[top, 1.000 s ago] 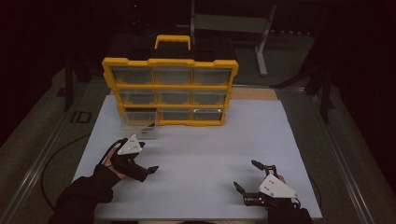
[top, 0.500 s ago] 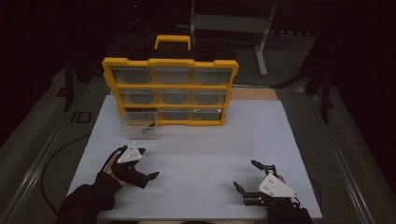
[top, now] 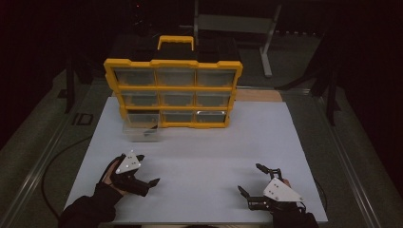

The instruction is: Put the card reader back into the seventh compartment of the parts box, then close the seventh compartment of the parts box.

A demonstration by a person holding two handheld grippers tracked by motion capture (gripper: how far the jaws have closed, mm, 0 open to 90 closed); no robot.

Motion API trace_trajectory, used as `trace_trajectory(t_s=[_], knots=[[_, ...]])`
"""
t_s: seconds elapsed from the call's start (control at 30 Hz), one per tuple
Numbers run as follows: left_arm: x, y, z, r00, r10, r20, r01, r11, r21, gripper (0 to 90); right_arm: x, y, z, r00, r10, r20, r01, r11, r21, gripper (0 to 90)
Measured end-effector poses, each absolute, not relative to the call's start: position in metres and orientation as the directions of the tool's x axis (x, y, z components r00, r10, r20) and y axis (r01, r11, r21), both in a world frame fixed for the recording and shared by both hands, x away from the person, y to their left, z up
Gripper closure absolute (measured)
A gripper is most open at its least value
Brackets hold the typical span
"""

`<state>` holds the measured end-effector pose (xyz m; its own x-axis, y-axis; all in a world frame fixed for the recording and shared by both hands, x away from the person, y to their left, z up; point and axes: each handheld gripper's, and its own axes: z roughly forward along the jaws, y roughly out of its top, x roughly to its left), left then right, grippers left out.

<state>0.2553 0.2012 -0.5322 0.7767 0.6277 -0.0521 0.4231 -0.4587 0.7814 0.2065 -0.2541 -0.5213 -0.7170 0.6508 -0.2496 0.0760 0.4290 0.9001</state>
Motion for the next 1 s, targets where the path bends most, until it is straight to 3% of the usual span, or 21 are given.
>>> trace_trajectory(t_s=[1.0], knots=[[0.2525,0.2043,-0.5312,0.748,0.663,-0.036,0.423,-0.435,0.795,0.0,0.2070,-0.2527,-0.5220,-0.722,0.645,-0.250,0.077,0.434,0.898,8.6]])
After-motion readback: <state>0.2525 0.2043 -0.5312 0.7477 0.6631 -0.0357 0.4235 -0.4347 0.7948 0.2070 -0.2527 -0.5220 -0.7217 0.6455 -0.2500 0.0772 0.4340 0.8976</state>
